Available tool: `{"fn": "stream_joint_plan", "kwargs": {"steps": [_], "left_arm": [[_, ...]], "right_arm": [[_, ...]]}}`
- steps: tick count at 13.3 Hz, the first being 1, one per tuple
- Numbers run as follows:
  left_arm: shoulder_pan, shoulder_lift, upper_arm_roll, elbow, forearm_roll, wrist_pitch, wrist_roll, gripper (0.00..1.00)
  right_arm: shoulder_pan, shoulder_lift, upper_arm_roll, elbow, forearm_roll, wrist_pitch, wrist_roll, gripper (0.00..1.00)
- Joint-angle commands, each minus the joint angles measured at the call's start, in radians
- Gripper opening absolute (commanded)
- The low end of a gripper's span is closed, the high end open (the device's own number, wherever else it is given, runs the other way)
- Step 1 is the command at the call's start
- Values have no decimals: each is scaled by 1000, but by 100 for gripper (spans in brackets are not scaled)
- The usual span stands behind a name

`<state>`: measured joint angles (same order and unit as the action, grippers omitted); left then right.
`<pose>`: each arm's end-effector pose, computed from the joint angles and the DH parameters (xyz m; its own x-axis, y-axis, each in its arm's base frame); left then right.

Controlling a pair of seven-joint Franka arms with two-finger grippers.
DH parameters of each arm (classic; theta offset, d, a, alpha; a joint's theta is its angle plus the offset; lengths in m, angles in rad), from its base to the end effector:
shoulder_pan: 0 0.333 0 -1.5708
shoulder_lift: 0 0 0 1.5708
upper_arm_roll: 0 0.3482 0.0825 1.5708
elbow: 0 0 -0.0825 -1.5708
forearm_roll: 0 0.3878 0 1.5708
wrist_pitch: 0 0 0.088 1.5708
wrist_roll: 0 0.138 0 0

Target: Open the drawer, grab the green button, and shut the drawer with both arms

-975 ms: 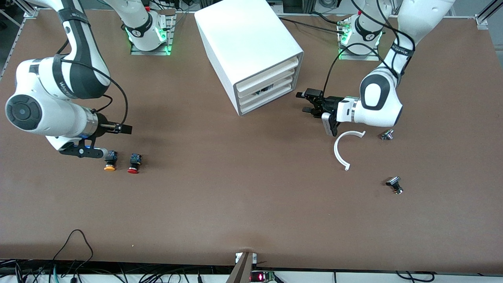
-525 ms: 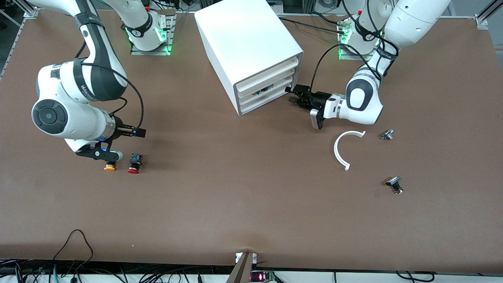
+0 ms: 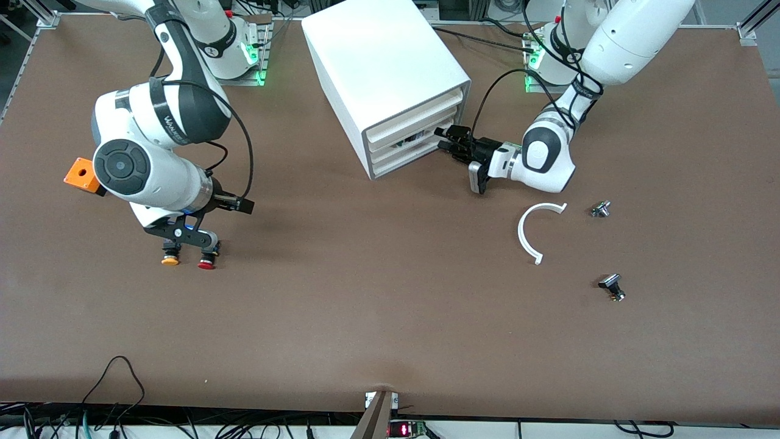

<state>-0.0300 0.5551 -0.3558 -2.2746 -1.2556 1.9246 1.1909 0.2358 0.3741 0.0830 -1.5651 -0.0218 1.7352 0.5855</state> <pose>0.3987 -0.2783 0.1423 0.8760 -0.4823 0.0110 -0.1312 -0.2163 0.9675 0.6234 0.1965 0.4120 0.9485 -0.2653 -0.1733 -0.2504 -0.9626 0.1029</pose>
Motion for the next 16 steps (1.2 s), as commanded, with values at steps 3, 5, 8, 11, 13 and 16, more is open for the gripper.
{"fn": "stream_joint_plan", "kwargs": {"steps": [3, 5, 8, 11, 13, 16], "left_arm": [[-1, 51, -9, -5, -53, -32, 108, 53], [-1, 71, -9, -5, -54, -58, 191, 11], [5, 71, -8, 1, -53, -61, 182, 0], [16, 68, -6, 24, -50, -61, 141, 0], [22, 66, -3, 61, -42, -61, 78, 0], [41, 68, 15, 121, 11, -58, -10, 0]], "right_arm": [[30, 58, -2, 129, 77, -11, 114, 99], [33, 83, -2, 181, 135, -10, 142, 99], [59, 118, -2, 247, 134, -9, 217, 99], [85, 169, -3, 339, 131, -9, 289, 99], [103, 193, -3, 387, 131, -9, 344, 98], [146, 224, -3, 441, 131, 4, 459, 98]]}}
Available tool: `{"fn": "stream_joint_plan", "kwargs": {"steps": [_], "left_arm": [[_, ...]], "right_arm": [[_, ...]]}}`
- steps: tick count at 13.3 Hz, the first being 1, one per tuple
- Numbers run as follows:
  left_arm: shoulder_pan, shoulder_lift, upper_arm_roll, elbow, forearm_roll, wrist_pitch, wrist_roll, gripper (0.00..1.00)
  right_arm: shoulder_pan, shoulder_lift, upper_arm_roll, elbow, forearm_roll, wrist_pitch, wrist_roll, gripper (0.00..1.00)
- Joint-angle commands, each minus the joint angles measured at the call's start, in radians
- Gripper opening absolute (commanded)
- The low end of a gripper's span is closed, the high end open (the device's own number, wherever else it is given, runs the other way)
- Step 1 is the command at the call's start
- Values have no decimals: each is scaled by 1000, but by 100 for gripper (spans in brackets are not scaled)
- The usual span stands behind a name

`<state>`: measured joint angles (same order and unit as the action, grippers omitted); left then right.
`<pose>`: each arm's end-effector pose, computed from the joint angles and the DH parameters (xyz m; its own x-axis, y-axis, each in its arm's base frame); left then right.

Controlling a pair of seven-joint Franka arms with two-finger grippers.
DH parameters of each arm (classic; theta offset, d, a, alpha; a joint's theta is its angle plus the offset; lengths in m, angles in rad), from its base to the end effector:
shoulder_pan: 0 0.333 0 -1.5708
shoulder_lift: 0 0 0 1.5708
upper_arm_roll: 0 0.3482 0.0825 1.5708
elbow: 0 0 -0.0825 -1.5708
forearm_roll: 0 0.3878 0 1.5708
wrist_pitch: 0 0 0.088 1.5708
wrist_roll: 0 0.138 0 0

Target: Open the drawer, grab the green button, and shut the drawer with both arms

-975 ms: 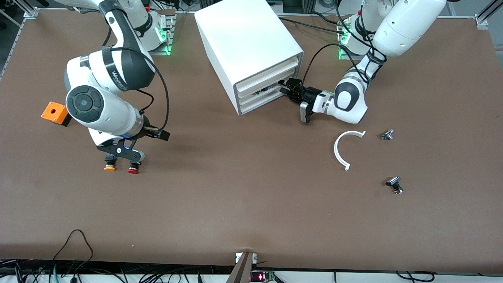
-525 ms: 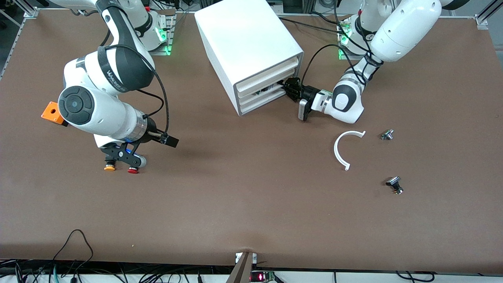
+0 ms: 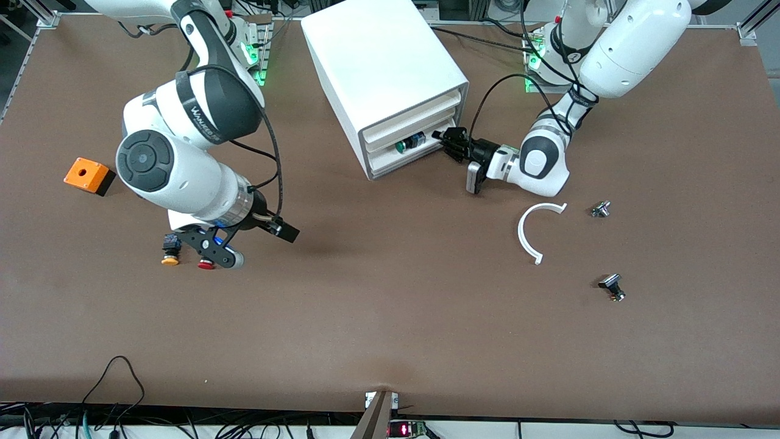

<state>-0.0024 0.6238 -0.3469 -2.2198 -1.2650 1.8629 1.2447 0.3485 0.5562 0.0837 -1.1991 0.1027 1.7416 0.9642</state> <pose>0.4148 -0.2738 0.1313 0.8856 -0.4620 0.0474 -0.1231 -0.1352 0.9831 0.6696 0.3063 0.4581 0.8416 -0.5251 -0.1267 -0.5357 -0.8414 -0.0711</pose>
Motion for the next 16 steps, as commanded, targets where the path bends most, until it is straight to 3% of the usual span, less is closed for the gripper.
{"fn": "stream_joint_plan", "kwargs": {"steps": [1, 10, 11, 16], "left_arm": [[15, 2, 29, 99, 71, 4, -94, 0], [24, 19, 112, 265, 250, 1, -291, 0], [25, 19, 114, 264, 251, 1, -291, 99], [79, -61, 115, 305, 376, -46, -404, 100]], "right_arm": [[56, 47, -4, 81, 6, 15, 125, 98], [286, 132, -12, 81, -26, 179, 457, 97], [311, 145, -12, 81, -53, 197, 509, 97], [397, 185, -12, 81, -64, 245, 782, 97]]}}
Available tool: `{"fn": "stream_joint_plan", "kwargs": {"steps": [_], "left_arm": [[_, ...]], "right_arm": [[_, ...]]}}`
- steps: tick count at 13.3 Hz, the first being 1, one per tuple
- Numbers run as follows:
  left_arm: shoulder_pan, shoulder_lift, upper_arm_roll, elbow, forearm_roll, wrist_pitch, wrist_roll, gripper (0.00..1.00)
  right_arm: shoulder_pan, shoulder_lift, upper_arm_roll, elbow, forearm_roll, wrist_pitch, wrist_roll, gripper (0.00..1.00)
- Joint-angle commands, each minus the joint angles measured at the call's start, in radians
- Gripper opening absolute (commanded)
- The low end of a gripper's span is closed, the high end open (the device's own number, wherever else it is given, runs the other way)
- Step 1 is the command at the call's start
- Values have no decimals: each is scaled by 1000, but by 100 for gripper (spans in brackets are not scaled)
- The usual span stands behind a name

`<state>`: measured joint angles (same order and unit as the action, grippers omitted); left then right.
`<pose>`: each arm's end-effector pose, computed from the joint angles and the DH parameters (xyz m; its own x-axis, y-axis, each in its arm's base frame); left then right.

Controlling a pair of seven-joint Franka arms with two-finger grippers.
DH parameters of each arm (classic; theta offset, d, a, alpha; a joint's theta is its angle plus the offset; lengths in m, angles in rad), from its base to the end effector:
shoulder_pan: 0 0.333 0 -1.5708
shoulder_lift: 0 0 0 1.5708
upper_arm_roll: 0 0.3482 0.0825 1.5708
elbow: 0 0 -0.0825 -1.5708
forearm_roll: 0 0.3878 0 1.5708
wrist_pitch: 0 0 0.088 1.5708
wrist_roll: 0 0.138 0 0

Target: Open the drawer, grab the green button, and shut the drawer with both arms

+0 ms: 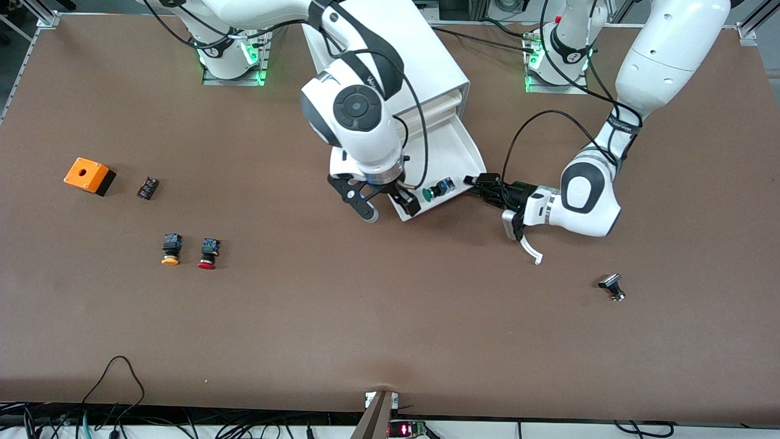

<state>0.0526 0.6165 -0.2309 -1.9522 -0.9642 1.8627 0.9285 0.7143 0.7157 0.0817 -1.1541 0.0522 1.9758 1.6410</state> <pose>0.5461 -0.1864 0.1713 0.8947 -0.4463 -0.0181 -0.1786 -0.3945 0.9014 0.5606 0.5534 0.3799 0.6330 -0.7663 -0.1105 -0.7742 -0.6253 -0.0982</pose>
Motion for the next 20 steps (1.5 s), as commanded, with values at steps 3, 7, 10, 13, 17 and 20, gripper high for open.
{"fn": "stream_joint_plan", "kwargs": {"steps": [3, 7, 10, 13, 17, 20], "left_arm": [[44, -63, -1, 200, 270, -207, -317, 100], [43, -128, -7, 340, 471, -350, -619, 100], [32, -194, -19, 407, 634, -407, -815, 100], [-43, -202, -25, 576, 920, -508, -931, 100], [-79, -169, -2, 743, 1032, -564, -965, 100], [-45, -120, 4, 788, 1019, -505, -976, 100]], "right_arm": [[85, 60, -10, 36, -14, 64, 242, 97], [129, 111, -11, 36, -15, 142, 289, 98], [157, 149, -11, 34, -18, 191, 299, 98], [177, 182, -13, 34, -22, 239, 319, 98], [186, 208, -13, 34, -46, 252, 319, 95], [188, 209, -13, 33, -54, 252, 309, 44]]}}
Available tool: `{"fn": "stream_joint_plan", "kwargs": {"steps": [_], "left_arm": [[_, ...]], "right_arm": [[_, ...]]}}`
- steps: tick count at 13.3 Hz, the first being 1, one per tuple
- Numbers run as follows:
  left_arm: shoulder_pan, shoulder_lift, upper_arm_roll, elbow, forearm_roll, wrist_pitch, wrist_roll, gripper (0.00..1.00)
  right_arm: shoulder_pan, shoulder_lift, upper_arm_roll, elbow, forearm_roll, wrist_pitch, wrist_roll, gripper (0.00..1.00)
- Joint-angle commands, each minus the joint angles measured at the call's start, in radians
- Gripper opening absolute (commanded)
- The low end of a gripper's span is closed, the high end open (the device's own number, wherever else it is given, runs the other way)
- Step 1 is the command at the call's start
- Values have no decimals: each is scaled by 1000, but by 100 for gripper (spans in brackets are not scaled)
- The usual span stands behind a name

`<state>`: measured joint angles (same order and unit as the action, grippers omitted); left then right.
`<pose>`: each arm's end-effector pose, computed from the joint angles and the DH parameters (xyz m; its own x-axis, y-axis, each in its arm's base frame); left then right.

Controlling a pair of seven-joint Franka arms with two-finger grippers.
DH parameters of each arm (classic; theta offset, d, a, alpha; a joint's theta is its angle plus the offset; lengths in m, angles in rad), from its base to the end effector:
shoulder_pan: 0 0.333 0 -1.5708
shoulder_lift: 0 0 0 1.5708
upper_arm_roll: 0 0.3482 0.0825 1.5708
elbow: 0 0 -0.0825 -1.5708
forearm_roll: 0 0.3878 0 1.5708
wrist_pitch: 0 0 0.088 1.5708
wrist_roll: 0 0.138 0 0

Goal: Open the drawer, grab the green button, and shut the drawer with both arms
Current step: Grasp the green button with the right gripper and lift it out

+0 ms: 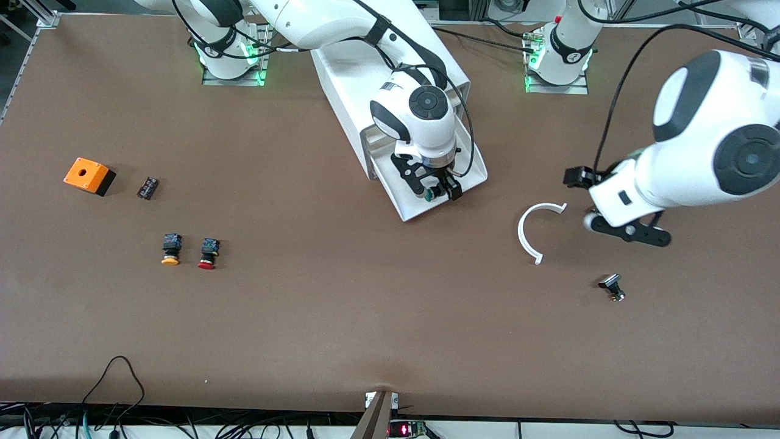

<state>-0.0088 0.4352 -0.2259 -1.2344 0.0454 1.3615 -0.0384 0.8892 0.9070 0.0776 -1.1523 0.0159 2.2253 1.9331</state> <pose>0.6460 -0.1167 0.5048 0.9377 -0.1836 -0.2950 -0.1804 -0.9828 0.0380 0.4785 0.6609 0.2532 0.5346 -0.8352 -0.1289 -0.8441 -0.5206 -0.1283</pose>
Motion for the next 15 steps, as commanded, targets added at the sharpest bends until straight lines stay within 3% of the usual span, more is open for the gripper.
{"fn": "stream_joint_plan", "kwargs": {"steps": [1, 2, 3, 6, 9, 12, 15], "left_arm": [[15, 62, -3, 66, 11, -5, -12, 100], [4, 66, -1, 64, 11, -2, -18, 100], [3, 68, -3, 64, 10, 2, -31, 100], [1, 68, -3, 64, 8, 2, -66, 100], [4, 68, -4, 47, -51, 23, -179, 100], [9, 37, -10, -66, -85, 146, -302, 100], [12, 7, -21, -199, -134, 305, -336, 100]], "right_arm": [[13, 15, -7, 33, -17, 0, 12, 25], [13, 13, -7, 33, -17, -3, 10, 8], [13, 10, -7, 34, -17, -7, 9, 0], [4, -2, -10, 37, -16, -51, 0, 0], [-48, -19, 2, 173, -2, -243, -84, 0], [-122, -82, 2, 189, 27, -347, -286, 0], [-226, -134, 1, 184, 38, -424, -617, 0]]}}
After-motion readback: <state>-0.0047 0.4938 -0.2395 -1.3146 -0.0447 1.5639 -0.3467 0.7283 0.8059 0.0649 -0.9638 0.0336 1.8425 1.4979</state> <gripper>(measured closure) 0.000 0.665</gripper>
